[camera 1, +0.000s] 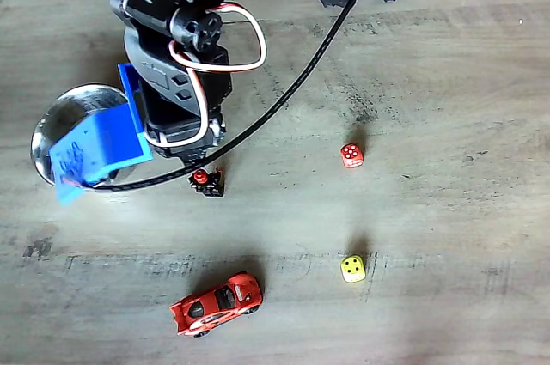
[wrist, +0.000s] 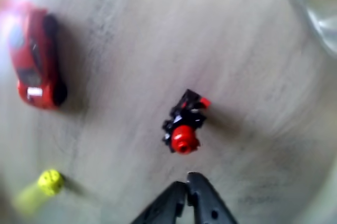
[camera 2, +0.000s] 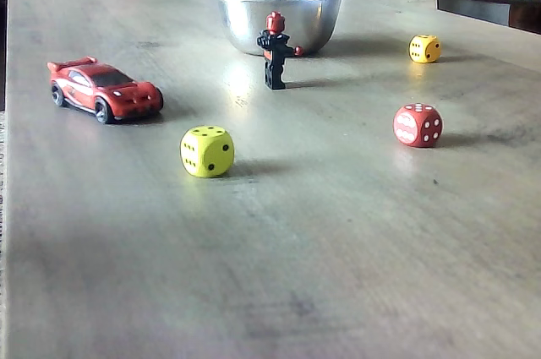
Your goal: Pick up the lego figure and place in bowl
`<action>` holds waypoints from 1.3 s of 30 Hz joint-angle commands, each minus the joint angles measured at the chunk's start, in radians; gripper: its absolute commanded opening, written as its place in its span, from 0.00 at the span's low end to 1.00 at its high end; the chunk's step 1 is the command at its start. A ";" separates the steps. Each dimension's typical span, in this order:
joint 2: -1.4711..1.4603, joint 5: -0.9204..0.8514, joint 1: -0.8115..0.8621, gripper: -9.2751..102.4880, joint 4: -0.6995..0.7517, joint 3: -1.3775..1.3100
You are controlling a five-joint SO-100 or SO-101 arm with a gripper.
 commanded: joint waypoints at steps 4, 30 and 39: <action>0.015 0.046 0.012 0.08 -0.009 -0.061; -0.017 0.179 0.058 0.08 -0.002 -0.143; -0.018 0.179 0.058 0.18 -0.002 -0.127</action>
